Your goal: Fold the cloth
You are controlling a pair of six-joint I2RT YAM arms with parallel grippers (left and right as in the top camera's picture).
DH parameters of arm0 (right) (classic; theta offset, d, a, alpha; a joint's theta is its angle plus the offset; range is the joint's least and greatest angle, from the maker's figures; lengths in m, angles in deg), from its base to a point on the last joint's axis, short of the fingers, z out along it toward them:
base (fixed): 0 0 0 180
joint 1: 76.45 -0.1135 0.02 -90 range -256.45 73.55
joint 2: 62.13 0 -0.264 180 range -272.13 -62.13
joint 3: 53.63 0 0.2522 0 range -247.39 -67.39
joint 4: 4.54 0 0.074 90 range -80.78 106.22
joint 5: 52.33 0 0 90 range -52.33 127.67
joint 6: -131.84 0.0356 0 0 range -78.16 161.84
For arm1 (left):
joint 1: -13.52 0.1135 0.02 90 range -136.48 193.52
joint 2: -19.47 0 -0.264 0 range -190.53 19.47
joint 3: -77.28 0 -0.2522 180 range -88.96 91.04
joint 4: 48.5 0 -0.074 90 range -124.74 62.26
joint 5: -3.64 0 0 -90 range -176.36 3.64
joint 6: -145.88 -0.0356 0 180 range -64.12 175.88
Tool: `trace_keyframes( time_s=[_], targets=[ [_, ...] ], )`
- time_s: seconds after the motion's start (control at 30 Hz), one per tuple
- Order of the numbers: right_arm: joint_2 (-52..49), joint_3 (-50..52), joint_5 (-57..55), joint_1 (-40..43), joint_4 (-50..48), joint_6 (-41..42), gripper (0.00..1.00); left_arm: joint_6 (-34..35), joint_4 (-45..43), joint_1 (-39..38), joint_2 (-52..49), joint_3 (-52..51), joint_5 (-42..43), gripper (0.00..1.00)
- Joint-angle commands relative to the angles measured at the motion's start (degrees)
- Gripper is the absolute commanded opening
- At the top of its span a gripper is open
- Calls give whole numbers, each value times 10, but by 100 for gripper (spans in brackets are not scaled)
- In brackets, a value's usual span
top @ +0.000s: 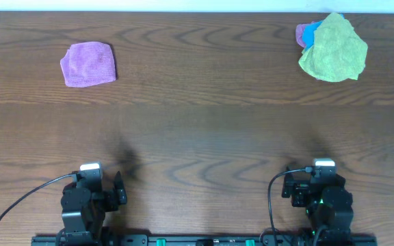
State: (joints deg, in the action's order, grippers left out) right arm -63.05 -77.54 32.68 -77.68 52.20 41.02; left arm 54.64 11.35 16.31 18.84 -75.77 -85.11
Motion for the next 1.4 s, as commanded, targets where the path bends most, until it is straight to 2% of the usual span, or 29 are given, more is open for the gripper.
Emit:
trace_keyframes(
  time_s=[0.0,0.9,1.07,1.2,1.37],
  targets=[
    [6,8,-8,5,0,3,99,5,20,-2,4,-24,-6,95],
    [6,8,-8,5,0,3,99,5,20,-2,4,-24,-6,95],
    [1,3,-21,6,-4,29,99,5,20,-2,4,-24,-6,95],
    [-89,-59,-47,30,4,84,99,5,20,-2,4,-24,-6,95],
    [-305,-259,-47,86,36,92,99,5,20,-2,4,-24,-6,95]
  ],
)
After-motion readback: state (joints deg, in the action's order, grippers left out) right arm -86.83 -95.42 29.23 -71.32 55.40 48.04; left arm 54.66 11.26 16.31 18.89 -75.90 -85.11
